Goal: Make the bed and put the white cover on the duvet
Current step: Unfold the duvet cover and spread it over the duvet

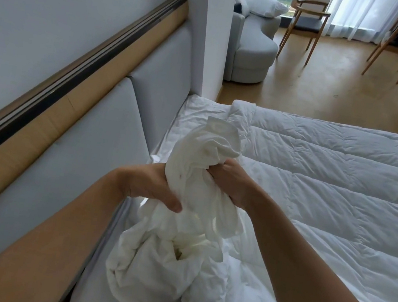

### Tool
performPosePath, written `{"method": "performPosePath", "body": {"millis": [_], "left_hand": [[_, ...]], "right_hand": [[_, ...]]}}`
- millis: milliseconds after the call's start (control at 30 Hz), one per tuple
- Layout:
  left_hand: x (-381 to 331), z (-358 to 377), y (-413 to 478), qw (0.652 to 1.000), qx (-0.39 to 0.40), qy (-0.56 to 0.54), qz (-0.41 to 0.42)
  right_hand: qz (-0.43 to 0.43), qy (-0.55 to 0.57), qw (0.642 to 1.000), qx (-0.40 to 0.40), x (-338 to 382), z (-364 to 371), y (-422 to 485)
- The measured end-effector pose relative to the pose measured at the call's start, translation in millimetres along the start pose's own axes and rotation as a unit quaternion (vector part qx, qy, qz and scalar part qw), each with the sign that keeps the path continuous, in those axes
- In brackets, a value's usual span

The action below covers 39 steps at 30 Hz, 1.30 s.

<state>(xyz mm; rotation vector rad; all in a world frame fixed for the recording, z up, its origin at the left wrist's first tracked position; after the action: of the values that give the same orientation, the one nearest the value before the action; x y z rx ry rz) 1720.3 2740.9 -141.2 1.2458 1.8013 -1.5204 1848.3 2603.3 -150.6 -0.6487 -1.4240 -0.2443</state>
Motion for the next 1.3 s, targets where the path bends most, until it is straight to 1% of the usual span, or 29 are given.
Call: {"method": "performPosePath", "body": {"millis": [67,100,133,167,233,300,333,367,433,467,533,567,600,667,733,833,900,933,1033,1067,1133,1167,1233,1300], "left_hand": [[-0.7,-10.4,-3.5,1.0,-0.021,0.011,-0.01],[-2.5,-17.3,-4.4,0.999,-0.047,-0.006,-0.01],[-4.0,-24.3,-4.2,0.996,-0.077,-0.044,-0.007],[-6.2,-29.9,-3.7,0.991,-0.104,-0.09,-0.003],[-8.7,-34.2,-2.8,0.98,-0.13,-0.149,0.014],[-11.9,-31.2,-1.3,0.975,-0.14,-0.169,0.029],[-13.5,-30.4,-1.2,0.973,-0.144,-0.178,0.028],[-13.6,-30.8,-2.1,0.972,-0.143,-0.185,0.022],[-9.1,-32.8,-8.2,0.977,-0.101,-0.19,0.009],[-7.0,-33.0,-12.6,0.982,-0.067,-0.176,-0.007],[-7.1,-28.6,-20.1,0.994,-0.002,-0.109,-0.026],[-9.2,-25.5,-21.6,0.996,0.014,-0.079,-0.028],[-11.3,-23.4,-21.7,0.997,0.015,-0.066,-0.025],[-13.1,-22.7,-21.1,0.996,-0.006,-0.091,-0.005],[-6.5,-28.2,-20.7,0.988,-0.025,-0.155,0.001],[8.9,-43.7,-22.0,0.974,-0.048,-0.222,0.005],[14.4,-54.0,-23.1,0.967,-0.063,-0.245,0.024],[16.1,-57.4,-22.6,0.964,-0.076,-0.253,0.038],[16.1,-58.8,-17.2,0.957,-0.123,-0.256,0.059],[15.3,-57.3,-15.1,0.955,-0.138,-0.252,0.066],[15.3,-55.7,-12.3,0.95,-0.163,-0.253,0.079],[15.0,-55.6,-12.2,0.948,-0.174,-0.252,0.082],[14.7,-56.6,-14.0,0.95,-0.18,-0.244,0.076],[18.3,-58.0,-14.5,0.953,-0.168,-0.243,0.071]], "right_hand": [[0.012,0.017,1.0,0.02,2.1,-2.1,-1.5],[0.03,0.024,0.998,0.045,2.9,-4.0,-3.9],[0.059,0.025,0.994,0.086,3.9,-5.5,-7.3],[0.093,0.008,0.986,0.138,5.4,-5.5,-11.7],[0.142,-0.081,0.96,0.226,5.7,-3.7,-17.0],[0.152,-0.146,0.943,0.256,8.5,-1.6,-19.1],[0.143,-0.146,0.945,0.254,10.5,-1.2,-18.4],[0.127,-0.123,0.954,0.243,12.1,-2.9,-16.2],[0.098,-0.019,0.974,0.205,13.6,-7.6,-10.5],[0.083,0.036,0.979,0.183,14.8,-8.4,-7.6],[0.051,0.098,0.982,0.153,18.0,-4.6,-3.0],[0.029,0.113,0.983,0.144,21.3,0.2,-1.8],[0.007,0.119,0.984,0.136,25.6,5.0,-1.2],[-0.021,0.12,0.985,0.125,34.9,13.1,-1.1],[-0.031,0.099,0.989,0.105,37.5,15.6,2.7],[-0.011,0.078,0.993,0.092,30.2,18.1,6.3],[0.025,0.065,0.99,0.121,22.3,21.0,4.0],[0.05,0.036,0.987,0.152,18.9,22.4,1.8],[0.144,-0.088,0.949,0.266,11.9,31.3,-5.8],[0.153,-0.131,0.94,0.276,10.3,33.7,-6.4],[0.135,-0.178,0.942,0.251,9.8,36.8,-4.8],[0.115,-0.163,0.953,0.228,9.8,37.5,-2.9],[0.094,-0.068,0.977,0.18,8.7,37.7,0.4],[0.095,0.031,0.983,0.154,6.0,41.2,2.5]]}}
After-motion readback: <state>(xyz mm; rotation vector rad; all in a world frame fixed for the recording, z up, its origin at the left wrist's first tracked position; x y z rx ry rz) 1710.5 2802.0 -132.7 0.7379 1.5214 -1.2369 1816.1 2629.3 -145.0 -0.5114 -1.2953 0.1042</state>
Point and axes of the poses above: each hand's wrist, its own y-axis towards the middle knuckle, its own z-axis out of the palm, x = y × z, the point moved 2 cm from there along y, towards the middle knuckle, and after that the axes turned 5 degrees about y, right-handed, at the moved point
